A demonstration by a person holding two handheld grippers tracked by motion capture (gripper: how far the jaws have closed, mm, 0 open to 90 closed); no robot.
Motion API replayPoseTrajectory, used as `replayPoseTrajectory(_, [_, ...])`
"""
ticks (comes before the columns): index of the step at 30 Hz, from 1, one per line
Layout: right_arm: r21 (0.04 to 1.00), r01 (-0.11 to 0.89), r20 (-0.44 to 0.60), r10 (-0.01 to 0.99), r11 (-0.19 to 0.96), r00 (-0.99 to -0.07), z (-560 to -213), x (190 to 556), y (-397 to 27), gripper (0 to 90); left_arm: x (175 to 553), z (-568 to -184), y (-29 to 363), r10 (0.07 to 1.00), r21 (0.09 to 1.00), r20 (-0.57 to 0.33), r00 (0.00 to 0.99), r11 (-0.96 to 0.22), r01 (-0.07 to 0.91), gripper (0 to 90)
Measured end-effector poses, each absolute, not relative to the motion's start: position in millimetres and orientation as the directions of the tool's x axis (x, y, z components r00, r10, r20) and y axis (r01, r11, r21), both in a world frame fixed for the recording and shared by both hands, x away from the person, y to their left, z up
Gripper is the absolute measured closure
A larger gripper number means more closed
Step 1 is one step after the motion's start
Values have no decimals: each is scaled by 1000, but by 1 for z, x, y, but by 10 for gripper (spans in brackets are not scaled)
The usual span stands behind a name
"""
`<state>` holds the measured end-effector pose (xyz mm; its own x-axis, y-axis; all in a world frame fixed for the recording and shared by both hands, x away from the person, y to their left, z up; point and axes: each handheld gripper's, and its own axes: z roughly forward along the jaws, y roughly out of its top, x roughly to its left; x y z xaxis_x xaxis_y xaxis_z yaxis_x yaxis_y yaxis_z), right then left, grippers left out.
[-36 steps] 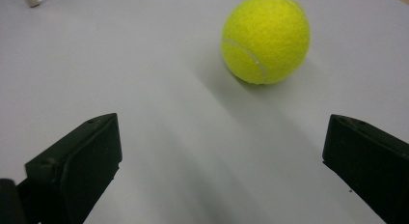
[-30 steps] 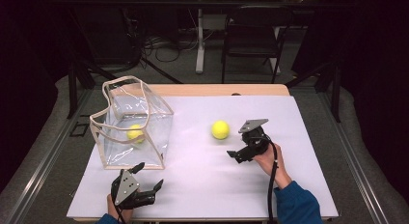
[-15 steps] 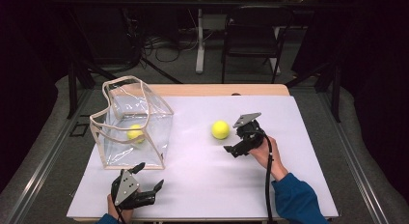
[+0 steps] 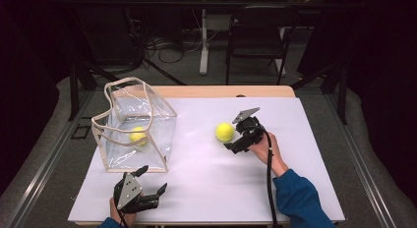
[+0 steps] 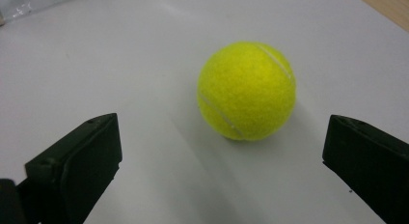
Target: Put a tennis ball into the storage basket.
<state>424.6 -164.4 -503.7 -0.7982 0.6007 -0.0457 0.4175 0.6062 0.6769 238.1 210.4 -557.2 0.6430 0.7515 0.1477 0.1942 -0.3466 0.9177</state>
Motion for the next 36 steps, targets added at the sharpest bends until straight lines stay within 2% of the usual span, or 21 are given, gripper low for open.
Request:
replayPoseTrajectory(21, [654,453,-21,613,605,-789,-505,451,-149,0,238,-557,211,755,919,147,639,-344,195,160])
replayPoseTrajectory(36, [626,475,-19,621,619,-783,-517,462,-139,0,238,-557,211,754,919,146,641,-343,193,160])
